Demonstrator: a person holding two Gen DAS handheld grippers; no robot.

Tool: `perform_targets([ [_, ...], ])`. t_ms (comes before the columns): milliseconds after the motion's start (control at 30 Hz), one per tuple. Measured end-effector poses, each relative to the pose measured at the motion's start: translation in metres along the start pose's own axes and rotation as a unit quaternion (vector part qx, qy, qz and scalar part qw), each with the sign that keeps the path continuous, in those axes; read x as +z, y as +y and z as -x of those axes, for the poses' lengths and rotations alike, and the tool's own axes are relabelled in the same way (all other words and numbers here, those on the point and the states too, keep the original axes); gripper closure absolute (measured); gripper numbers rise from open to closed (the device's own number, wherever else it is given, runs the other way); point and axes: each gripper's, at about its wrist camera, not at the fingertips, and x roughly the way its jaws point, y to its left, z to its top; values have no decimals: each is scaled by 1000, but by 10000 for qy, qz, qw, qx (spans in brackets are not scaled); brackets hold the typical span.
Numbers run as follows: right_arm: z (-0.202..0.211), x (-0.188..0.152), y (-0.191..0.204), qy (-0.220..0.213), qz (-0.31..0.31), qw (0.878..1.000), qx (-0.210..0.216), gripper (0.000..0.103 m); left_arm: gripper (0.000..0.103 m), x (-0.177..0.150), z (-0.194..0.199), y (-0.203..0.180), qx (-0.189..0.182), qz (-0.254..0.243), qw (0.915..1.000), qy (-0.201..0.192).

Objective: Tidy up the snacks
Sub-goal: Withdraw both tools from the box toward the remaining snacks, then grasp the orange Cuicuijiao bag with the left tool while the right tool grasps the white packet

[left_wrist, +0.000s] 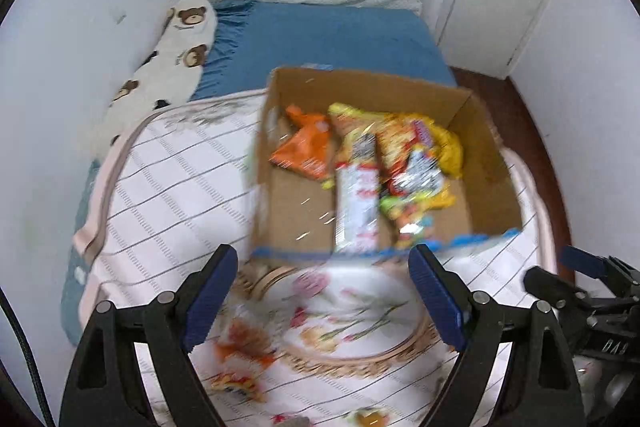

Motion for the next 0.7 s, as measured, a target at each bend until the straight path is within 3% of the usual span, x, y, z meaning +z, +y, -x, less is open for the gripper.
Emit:
perform_targets([
  [167,-38,-55,-22,665,-447,9967,106,8,16,-55,-19,33,458,50,9974,560],
  [267,-69,-91,-38,1103,-741,9911,55,8,16,-97,-54,54,605,168,9902,1244],
  [367,-96,-121,-53,1446,-963,9848,-74,8,16,-126,-82,68,724,254,9840,1611],
  [500,-127,-149,-67,1828,-1054,9770,-310,8,16,-149,-126,72,1056,25,9756,1924],
  [600,-145,-166,-72,2093,-991,9714,-533,8,16,-159,-155,72,1028,-83,9689,2248],
  [700,-157,-181,-74,2306,-923,9664,-658,8,19,-165,-170,67,930,-183,9682,2314],
])
